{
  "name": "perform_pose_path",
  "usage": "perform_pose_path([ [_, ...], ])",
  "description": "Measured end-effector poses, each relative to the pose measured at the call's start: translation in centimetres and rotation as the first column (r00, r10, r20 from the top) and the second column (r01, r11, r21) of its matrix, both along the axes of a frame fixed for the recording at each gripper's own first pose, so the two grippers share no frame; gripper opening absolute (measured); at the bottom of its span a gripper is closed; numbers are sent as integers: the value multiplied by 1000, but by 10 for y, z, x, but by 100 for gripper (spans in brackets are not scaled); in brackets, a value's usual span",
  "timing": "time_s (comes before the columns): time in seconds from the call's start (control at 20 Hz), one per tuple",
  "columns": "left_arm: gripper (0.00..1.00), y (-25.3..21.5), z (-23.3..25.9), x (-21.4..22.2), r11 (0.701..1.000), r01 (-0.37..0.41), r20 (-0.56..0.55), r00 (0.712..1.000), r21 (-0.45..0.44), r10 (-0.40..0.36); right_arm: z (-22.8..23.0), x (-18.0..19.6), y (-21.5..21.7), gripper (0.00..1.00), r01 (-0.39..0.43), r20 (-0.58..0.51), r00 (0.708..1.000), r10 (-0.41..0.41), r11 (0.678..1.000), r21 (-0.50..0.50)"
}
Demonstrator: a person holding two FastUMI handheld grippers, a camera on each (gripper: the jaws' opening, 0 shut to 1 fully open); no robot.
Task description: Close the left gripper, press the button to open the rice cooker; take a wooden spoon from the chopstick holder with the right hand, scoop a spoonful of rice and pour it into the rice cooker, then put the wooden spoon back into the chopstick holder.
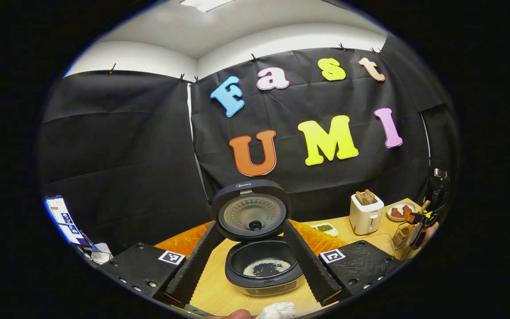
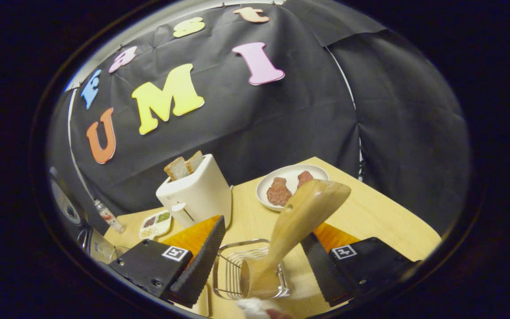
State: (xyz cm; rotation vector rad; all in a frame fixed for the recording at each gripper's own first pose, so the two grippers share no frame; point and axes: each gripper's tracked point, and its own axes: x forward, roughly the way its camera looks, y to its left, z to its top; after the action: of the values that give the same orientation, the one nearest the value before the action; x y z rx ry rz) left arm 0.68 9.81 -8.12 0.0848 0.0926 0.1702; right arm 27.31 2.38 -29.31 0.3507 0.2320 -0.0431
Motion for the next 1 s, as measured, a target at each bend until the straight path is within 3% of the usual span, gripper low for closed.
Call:
perform_pose_path([
  [0.15, 95, 1, 1, 0, 1000, -4, 3, 1000, -6, 4, 7, -4, -16, 96, 47, 12, 999, -47, 999, -23],
  [0.2, 95, 2, 1, 1, 1000, -6, 1, 1000, -5, 6, 4, -8, -18, 100, 49, -1, 999, -49, 999, -23],
  [0.35, 95, 6, 5, 5, 1000, -16, -3, 1000, -11, 16, 7, -25, -33, 96, 73, -20, 997, -74, 997, -12],
  [0.45, 95, 10, 15, 12, 1000, -21, 7, 1000, -3, 21, 19, -41, -43, 100, 95, -7, 995, -95, 995, -18],
  [0.5, 90, 11, 18, 17, 1000, -21, 12, 1000, 1, 21, 28, -50, -45, 96, 101, 5, 995, -101, 994, -29],
  [0.55, 95, 14, 25, 20, 1000, -24, 20, 1000, -1, 24, 39, -60, -45, 100, 96, 16, 995, -95, 994, -46],
  [0.6, 90, 16, 31, 24, 1000, -21, 34, 999, -9, 21, 57, -72, -44, 95, 90, 38, 995, -88, 994, -66],
  [0.65, 95, 16, 38, 29, 1000, -23, 47, 999, -20, 24, 75, -82, -43, 100, 80, 63, 995, -74, 993, -90],
  [1.0, 95, 21, 68, 55, 1000, -7, 108, 994, -30, 10, 250, -172, 5, 96, 32, 255, 966, 40, 961, -273],
])
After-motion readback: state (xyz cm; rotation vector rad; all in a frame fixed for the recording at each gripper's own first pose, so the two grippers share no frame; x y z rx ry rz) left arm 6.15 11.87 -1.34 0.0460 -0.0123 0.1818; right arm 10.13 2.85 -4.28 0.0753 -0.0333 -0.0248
